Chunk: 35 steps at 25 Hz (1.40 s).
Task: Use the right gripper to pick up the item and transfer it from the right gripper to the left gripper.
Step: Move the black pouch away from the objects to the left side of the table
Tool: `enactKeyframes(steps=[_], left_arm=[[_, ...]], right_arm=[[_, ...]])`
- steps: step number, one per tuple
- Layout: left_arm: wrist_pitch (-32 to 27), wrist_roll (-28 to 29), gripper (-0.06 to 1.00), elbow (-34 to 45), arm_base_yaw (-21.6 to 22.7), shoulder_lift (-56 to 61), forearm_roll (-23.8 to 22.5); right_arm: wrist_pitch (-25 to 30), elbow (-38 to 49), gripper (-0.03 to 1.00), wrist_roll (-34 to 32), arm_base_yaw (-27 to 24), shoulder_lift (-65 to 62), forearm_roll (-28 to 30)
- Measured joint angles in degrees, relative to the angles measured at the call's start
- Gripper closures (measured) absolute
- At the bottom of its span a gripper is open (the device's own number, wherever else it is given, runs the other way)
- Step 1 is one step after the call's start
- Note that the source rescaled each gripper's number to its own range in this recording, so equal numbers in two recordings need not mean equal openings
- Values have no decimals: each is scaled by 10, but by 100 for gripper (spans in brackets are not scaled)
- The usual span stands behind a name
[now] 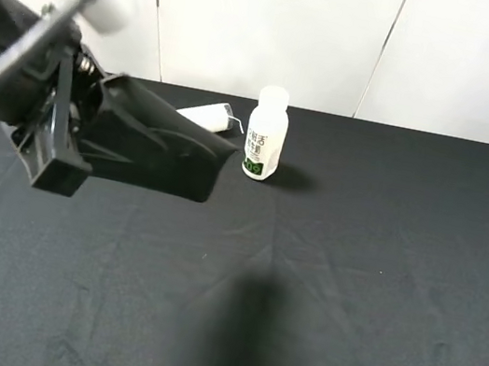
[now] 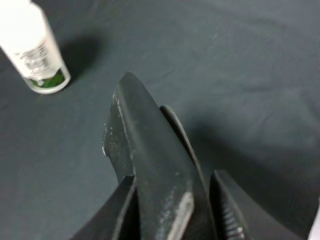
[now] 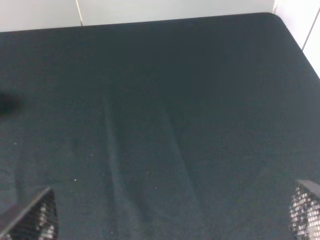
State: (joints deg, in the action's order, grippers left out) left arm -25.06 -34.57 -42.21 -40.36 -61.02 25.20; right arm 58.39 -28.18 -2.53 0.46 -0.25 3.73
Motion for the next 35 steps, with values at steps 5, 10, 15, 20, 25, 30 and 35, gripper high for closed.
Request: enactKeyframes(steps=[5,10,15,20,25,30,35], left_arm=[[24,4,94,43,0,0,-23],[61,-3,94,69,2,-24,-24],[72,-31,94,69,33,-79,-23],[80,-54,94,69,62,-104,-23],[110,-72,94,69,69,-108,-23],[169,-77,94,69,69,-137,-23],[251,-76,94,69,70,-192,-23]], right_arm=[[0,0,-3,0,0,0,0],[0,0,-3,0,0,0,0],[0,0,-3,0,0,0,0],[0,0,-3,0,0,0,0],[0,0,-3,0,0,0,0],[0,0,-3,0,0,0,0],[-1,0,-3,0,0,0,0]])
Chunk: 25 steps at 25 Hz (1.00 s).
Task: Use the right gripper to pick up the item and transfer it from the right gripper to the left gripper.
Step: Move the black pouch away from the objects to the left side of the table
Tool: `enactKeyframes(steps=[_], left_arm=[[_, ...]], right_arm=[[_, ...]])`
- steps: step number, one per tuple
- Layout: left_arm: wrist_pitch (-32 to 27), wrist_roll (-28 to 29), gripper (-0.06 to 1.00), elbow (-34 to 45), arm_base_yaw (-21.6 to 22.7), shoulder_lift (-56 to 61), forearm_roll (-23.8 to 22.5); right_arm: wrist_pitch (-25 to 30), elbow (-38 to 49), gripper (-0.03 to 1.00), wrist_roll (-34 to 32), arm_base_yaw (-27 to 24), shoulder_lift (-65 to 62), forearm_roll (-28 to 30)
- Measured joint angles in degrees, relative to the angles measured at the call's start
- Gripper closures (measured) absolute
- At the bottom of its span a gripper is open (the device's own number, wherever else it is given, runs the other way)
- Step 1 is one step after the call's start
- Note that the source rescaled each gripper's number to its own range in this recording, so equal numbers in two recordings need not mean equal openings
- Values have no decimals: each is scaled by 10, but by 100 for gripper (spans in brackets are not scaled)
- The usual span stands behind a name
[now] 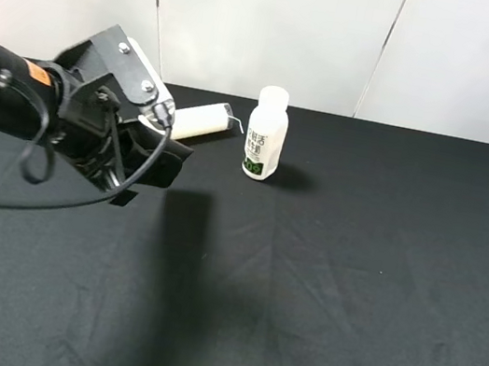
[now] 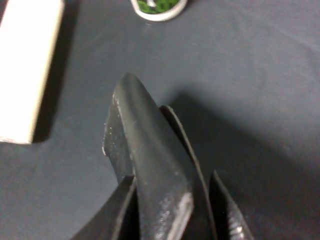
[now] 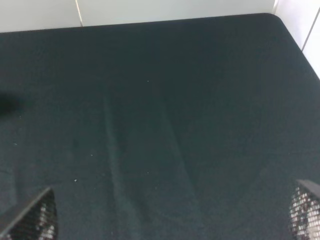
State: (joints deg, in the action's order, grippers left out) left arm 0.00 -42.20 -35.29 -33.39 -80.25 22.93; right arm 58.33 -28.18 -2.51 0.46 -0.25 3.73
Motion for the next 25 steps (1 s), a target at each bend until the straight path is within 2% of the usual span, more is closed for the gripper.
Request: enactKeyframes(steps=[5,14,15,19,20,22,25], left_arm=[[52,1,94,0,0,-27,0],[56,3,94,0,0,-27,0],[56,5,86,0,0,-27,0],[56,25,20,0,0,-27,0],[56,26,10,0,0,-27,0],[56,28,1,0,0,-27,0],[56,30,-4,0,0,-27,0]], right_arm=[[0,0,-3,0,0,0,0],[0,0,-3,0,0,0,0],[0,0,-3,0,0,0,0],[0,0,-3,0,0,0,0],[0,0,-3,0,0,0,0],[0,0,-3,0,0,0,0],[0,0,-3,0,0,0,0]])
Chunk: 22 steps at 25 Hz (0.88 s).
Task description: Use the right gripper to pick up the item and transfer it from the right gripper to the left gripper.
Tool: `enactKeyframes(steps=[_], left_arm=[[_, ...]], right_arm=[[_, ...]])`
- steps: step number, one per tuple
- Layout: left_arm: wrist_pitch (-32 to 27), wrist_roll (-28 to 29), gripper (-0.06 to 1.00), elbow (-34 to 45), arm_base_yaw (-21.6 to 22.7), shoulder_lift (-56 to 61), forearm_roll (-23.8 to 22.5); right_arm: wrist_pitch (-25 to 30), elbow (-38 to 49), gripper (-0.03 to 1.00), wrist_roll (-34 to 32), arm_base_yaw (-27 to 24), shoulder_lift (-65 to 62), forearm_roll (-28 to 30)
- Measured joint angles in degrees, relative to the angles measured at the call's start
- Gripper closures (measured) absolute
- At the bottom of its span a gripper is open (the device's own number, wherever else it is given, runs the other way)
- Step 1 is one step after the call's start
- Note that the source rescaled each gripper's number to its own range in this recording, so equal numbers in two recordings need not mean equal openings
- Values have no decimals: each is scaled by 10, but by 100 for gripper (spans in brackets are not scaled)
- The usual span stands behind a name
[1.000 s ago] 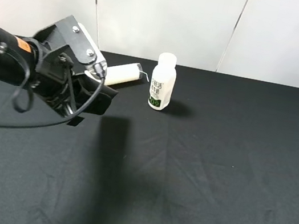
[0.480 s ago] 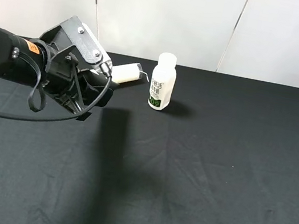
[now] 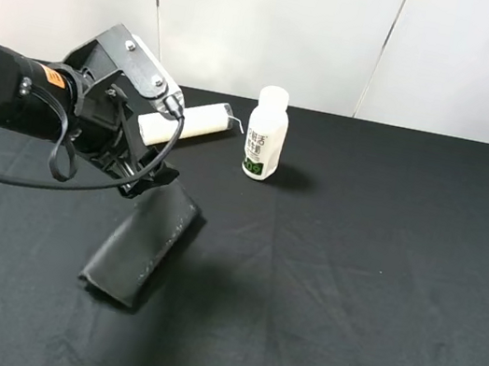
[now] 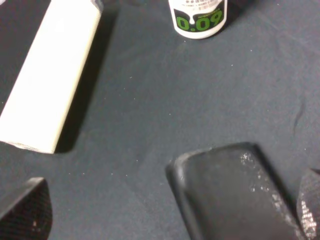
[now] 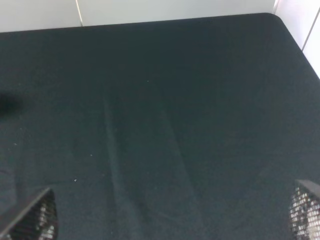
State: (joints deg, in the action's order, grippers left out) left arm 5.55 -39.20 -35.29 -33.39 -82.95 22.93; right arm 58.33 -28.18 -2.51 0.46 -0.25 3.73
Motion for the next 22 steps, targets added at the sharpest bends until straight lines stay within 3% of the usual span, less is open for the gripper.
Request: enactKeyframes(steps=[11,17,22], left_arm=[[-13,1,-6,-3,0,1,0],[-162,9,-6,-76,0,8,0],[-276,75,-6,-166,0,23,-20]], right_arm=[[1,0,-3,0,0,0,0],[1,0,-3,0,0,0,0],[1,0,-3,0,0,0,0]])
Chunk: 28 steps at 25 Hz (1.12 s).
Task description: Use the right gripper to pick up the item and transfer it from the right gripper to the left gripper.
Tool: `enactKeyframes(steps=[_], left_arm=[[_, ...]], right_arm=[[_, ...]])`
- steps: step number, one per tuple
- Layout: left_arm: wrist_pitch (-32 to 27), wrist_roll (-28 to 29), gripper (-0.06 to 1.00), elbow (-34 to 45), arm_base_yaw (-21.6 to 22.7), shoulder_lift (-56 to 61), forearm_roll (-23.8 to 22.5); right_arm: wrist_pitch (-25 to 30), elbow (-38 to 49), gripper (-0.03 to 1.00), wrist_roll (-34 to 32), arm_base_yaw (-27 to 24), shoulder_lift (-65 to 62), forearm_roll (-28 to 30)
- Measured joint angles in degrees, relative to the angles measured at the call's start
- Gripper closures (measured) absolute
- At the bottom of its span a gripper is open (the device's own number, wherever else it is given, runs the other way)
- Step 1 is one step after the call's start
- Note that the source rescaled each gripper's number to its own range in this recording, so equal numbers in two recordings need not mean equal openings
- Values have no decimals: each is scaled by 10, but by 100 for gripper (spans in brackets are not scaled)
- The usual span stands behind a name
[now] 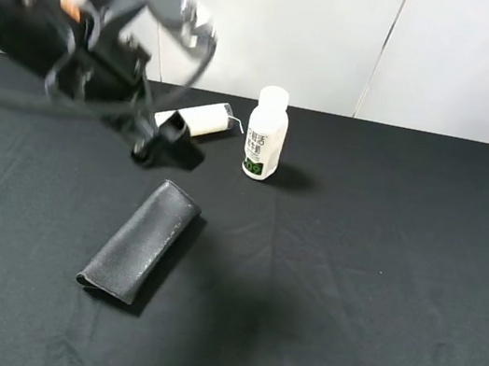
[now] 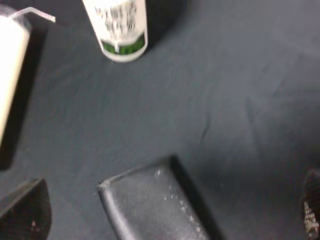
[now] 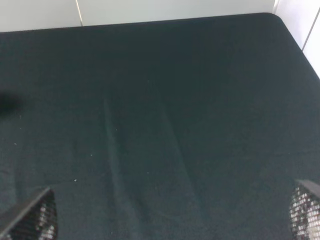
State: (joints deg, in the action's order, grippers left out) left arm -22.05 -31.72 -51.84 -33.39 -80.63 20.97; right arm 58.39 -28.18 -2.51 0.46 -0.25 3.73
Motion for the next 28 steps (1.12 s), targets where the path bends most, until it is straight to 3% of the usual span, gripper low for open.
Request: enactKeyframes(steps=[7,10,19,28], left_arm=[[-168,231,-6,-122,0,38,-170],[-241,286,-6,-150,0,67,-219],[-373,334,-6,-135,0,220,-235],[-395,355,-6,39,0,461,-235]], right_arm=[[0,0,-3,0,0,0,0],[0,0,-3,0,0,0,0],[0,0,-3,0,0,0,0],[0,0,-3,0,0,0,0]])
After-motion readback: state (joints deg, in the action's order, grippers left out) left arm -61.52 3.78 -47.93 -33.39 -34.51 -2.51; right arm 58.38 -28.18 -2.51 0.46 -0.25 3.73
